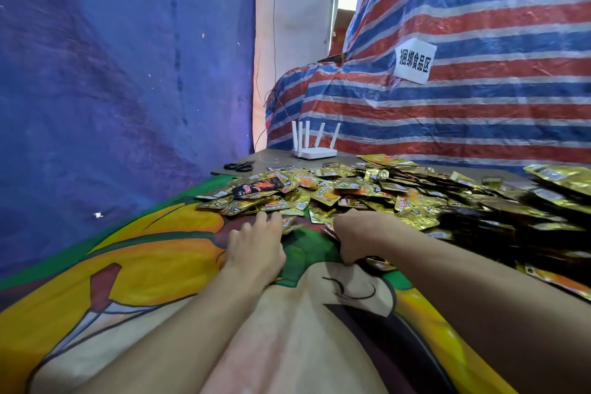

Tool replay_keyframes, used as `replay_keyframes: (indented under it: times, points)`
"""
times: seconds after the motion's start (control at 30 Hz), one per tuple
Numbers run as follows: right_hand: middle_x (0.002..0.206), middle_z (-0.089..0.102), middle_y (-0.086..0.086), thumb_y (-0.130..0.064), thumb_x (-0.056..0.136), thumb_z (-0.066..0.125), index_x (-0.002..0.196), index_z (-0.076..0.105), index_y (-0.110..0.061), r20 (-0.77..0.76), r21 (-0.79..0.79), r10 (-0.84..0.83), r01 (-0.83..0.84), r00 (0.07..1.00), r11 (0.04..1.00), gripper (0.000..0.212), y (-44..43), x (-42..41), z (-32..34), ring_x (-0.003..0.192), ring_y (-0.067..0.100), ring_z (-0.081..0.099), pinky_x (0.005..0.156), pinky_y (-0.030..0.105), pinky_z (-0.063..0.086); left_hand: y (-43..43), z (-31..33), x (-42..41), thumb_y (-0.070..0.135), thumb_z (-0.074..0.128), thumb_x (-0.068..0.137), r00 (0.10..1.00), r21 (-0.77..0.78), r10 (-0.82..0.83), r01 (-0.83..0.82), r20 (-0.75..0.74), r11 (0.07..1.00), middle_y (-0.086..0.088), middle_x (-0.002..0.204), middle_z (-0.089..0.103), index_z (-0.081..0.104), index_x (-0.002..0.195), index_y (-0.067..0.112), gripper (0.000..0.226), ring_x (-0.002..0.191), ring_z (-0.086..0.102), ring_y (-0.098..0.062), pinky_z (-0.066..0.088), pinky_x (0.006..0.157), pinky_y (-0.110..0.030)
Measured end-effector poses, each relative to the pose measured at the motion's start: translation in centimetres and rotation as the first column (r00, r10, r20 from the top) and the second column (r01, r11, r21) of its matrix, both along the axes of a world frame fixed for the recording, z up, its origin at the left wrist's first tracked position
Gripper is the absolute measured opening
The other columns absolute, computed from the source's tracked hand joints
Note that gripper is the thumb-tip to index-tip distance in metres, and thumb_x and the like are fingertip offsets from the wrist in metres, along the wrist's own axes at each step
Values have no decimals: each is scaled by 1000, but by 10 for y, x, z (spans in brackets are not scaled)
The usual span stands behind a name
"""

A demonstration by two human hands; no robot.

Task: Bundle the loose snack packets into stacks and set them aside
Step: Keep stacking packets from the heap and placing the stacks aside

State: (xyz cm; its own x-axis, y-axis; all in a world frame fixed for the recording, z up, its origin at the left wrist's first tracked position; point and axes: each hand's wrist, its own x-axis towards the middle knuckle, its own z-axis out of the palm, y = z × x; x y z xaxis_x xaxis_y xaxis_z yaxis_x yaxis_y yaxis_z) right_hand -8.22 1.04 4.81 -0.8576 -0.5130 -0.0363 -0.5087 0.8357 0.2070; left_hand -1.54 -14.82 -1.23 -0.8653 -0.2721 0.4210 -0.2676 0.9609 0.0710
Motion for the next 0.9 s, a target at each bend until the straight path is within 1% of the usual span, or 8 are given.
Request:
replay_keyframes:
  times: [0.07,0.17,0.33,0.5,0.6,0.7,0.8,0.9]
  points:
    - [79,44,3,-18,91,60,88,49,-10,6,-11,-10,10,1000,1000,14,3,-1,2,63,15,46,47,27,36,-2,2,0,21,45,101,999,35,22,-21,-42,999,-5,131,53,39,137,18,37,119,58,-32,43,83,-43]
    - [83,45,3,-17,93,57,103,48,-10,36,-242,-113,118,993,963,16,17,-5,7,70,18,50,55,29,41,-7,3,1,21,46,102,988,41,53,-47,-148,998,-3,125,61,45,125,18,24,116,56,-29,41,84,-39]
    - [91,66,12,-4,88,53,101,61,-8,243,-656,-150,276,958,702,16,60,-8,13,78,24,64,54,28,51,-11,5,1,25,52,102,934,342,45,85,-354,936,-9,106,69,56,118,17,19,103,59,-33,42,74,-37]
    - [87,70,6,-3,95,54,111,61,-15,400,-863,-76,403,913,306,21,95,7,12,72,19,69,41,22,49,-8,12,-9,14,69,92,887,757,141,281,-439,589,-15,104,71,66,117,5,27,88,63,-30,44,73,-33]
    - [94,71,7,-3,98,51,105,64,-17,434,-881,-18,428,901,201,20,107,17,7,82,21,69,61,32,54,9,21,-7,7,72,89,889,917,230,371,-396,146,-12,89,70,67,110,1,22,72,63,-24,50,64,-32]
    - [95,71,14,-3,98,49,92,66,-13,476,-878,37,473,878,74,20,108,24,3,87,30,70,71,45,60,39,31,-5,-10,65,87,911,871,184,408,-369,-274,-16,89,68,63,107,-1,21,70,64,-25,56,57,-34]
    - [87,60,22,-3,94,47,82,61,-5,499,-860,30,499,866,-105,19,113,30,-3,81,35,63,74,53,58,71,37,-8,-15,59,82,938,882,40,338,-345,-328,-23,98,69,60,108,-3,29,86,69,-35,62,70,-48]
    - [74,56,15,-9,91,42,87,60,-4,500,-813,140,519,855,-265,19,120,34,-17,63,28,57,57,35,49,101,39,-15,-11,62,78,935,921,-31,343,-355,-183,-23,108,71,66,100,5,27,107,65,-41,50,99,-59]
